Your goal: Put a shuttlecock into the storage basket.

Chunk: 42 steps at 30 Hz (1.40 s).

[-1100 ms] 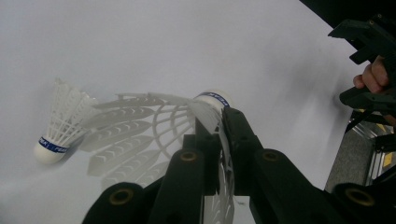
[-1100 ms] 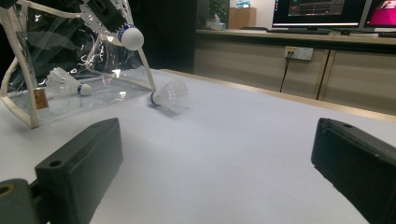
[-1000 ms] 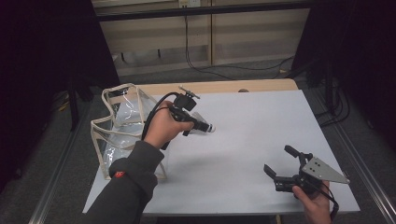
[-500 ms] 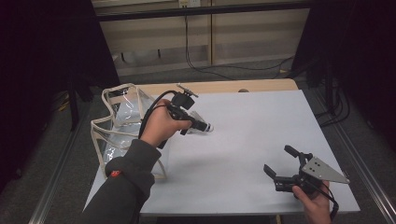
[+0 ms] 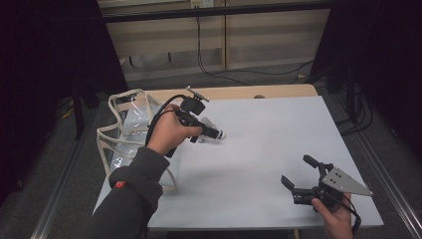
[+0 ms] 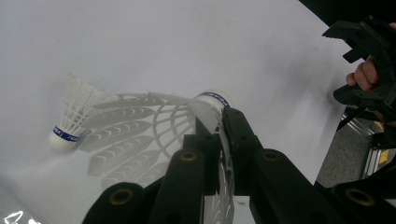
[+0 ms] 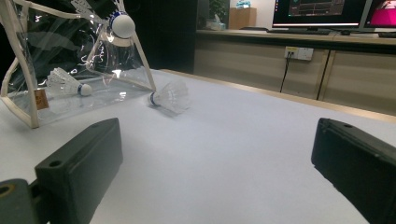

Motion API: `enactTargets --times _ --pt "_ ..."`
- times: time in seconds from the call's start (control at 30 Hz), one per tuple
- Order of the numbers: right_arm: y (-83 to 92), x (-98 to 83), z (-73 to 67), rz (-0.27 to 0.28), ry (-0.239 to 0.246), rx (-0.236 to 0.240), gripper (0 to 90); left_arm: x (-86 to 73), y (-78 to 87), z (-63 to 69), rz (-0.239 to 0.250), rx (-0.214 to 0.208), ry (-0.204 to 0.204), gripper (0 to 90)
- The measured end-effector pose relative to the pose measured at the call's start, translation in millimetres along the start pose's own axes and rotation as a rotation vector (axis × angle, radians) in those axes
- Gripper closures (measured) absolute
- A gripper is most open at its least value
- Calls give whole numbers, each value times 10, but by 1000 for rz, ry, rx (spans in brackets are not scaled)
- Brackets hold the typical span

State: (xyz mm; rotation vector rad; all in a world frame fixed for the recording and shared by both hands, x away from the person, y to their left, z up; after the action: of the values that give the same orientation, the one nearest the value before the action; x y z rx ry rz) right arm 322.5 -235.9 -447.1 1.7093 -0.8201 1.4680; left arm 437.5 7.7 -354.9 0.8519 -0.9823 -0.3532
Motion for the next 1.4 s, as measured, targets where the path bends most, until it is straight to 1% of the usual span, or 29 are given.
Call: enactTargets --times 0.1,0.17,0.2,0.33,0.5,0.53,0.63,0.7,0.83,0.9,0.93,0.97,1.0,1.07,1.13,1.17,1.23,1.33,1.4 --pt "0 2 -2 0 0 0 20 4 26 -7 -3 1 -4 858" --pt "0 1 -2 0 1 0 19 4 42 -18 -7 10 -12 858" --pt "0 0 1 0 1 0 19 11 44 -12 2 10 2 858" --pt "2 3 0 1 0 -1 19 9 80 -29 -6 15 -11 858" --pt "1 3 -1 0 1 0 20 16 115 -37 -1 19 -5 858" --pt "2 4 -2 0 1 0 20 20 115 -31 3 19 4 858" --pt "1 3 -1 0 0 1 19 24 135 -34 2 21 1 858" --pt "1 2 -1 0 1 1 20 20 149 -47 -5 24 -13 858" --pt "2 4 0 1 1 0 19 17 172 -58 -5 28 -7 858" --pt "3 3 0 0 -4 0 19 25 186 -59 4 31 1 858" --pt "3 4 0 1 -2 -1 19 21 200 -63 -2 32 -7 858" --pt "2 6 -1 2 -2 -1 20 28 208 -61 2 34 -2 858" --pt "1 5 -2 1 -4 0 19 26 222 -61 -3 30 -8 858" --pt "0 3 -2 0 -1 0 20 32 237 -62 -1 36 -10 858" --pt "1 6 -5 1 -2 1 19 39 245 -55 4 35 0 858" --pt "1 7 -6 1 -1 1 19 35 258 -64 -4 37 -12 858" --pt "1 10 -3 4 -4 -1 19 41 266 -59 2 36 -2 858" --pt "1 8 -1 3 -3 -1 20 40 292 -72 -5 36 -14 858" --pt "-1 6 -1 2 -1 0 20 45 303 -78 2 38 -11 858"
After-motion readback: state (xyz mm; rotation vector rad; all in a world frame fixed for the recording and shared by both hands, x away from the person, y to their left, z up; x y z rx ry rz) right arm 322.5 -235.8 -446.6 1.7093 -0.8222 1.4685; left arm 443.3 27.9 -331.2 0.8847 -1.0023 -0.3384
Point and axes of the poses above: each handheld gripper's, and its own axes: y roughly backward along the jaws, x roughly out of its top, z roughly to its right, the point moved 9 cm from there along -y, roughly forward along the jaws, and after that the axes turned 4 degrees about -y, right-handed, at the moved point
